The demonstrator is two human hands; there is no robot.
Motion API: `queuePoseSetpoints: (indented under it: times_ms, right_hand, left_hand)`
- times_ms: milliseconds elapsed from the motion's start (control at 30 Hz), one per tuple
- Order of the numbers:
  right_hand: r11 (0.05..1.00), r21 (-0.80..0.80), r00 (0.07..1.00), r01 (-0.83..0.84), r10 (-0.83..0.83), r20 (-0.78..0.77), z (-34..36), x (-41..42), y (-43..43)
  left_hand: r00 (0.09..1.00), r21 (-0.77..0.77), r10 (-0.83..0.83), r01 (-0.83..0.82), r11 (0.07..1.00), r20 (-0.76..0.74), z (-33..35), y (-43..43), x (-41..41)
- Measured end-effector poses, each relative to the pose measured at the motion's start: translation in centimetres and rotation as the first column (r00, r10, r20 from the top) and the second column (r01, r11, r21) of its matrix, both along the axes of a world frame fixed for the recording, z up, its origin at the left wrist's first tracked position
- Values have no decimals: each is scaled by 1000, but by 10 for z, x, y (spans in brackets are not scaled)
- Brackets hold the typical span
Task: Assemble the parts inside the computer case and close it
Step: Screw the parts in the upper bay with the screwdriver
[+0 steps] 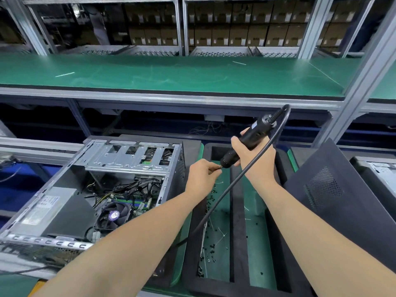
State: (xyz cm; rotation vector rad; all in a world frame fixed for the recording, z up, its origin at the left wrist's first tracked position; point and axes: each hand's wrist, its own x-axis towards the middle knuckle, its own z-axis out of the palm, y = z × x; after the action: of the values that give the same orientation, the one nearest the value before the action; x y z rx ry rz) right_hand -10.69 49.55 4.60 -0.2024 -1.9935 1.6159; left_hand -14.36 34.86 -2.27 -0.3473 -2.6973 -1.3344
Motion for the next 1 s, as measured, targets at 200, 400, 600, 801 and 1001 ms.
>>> queuePoseSetpoints:
  times_ms: [200,400,600,801,1001]
  right_hand:
    - [995,72,989,-61,70,-129,50,-26,-53]
    - [973,143,972,-179,198,-127,73,-53,-125]
    - [958,227,977,-175,197,-77,71,-70,-171]
    - [964,243,994,-105,110,-9,60,-79,-178]
    - [966,257,1000,-14,10,16,60,-81,-183]
  left_hand:
    - [987,182,80,-105,978,137,46,-51,-11]
    - [717,327,619,-697,639,320,44,-142,-9]
    - [561,468,279,-817,336,779,3,-208,-15]
    - [685,620,-106,-570,539,721,-23,-224,-43]
    - [661,669,-248,-514,537,708,-36,-225,-61]
